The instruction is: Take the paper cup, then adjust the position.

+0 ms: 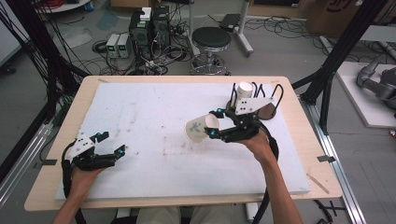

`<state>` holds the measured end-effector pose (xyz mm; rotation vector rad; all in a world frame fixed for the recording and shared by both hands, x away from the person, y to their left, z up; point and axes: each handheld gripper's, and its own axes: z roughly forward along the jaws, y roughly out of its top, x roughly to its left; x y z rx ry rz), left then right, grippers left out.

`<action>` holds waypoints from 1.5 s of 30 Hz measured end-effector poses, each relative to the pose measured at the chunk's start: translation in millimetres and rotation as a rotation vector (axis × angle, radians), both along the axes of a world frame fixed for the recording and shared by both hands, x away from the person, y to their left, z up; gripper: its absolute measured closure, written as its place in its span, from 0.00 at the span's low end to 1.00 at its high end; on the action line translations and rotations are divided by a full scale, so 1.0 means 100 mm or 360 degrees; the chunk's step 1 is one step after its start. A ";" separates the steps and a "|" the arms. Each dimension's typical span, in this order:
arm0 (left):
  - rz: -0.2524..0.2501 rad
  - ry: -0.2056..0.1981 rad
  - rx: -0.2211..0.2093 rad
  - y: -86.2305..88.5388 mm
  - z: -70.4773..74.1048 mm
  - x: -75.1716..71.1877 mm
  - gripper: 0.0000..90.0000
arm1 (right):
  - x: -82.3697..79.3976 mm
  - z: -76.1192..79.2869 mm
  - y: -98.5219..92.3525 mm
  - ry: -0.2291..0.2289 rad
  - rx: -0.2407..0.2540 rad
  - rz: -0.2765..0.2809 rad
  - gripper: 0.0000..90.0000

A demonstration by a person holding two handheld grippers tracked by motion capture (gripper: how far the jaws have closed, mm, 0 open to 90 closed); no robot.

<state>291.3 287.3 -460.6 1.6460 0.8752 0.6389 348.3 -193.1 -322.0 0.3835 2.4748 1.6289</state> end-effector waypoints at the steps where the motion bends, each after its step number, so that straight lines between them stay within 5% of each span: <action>1: 0.0000 0.0000 0.0000 0.00 0.00 0.00 0.14 | -0.01 -0.03 0.01 0.0005 0.0013 0.0004 0.42; 8: -0.0002 0.0001 -0.0002 0.00 0.00 0.00 0.14 | -0.06 -0.14 0.03 0.0015 0.0113 0.0014 0.42; 11: -0.0006 -0.0002 0.0003 0.00 0.00 0.00 0.14 | -0.06 -0.14 0.05 -0.0002 0.0064 0.0010 0.42; 45: -0.0015 0.0004 -0.0001 0.01 0.02 0.01 0.14 | -0.02 -0.20 0.12 0.0026 0.0045 0.0051 0.42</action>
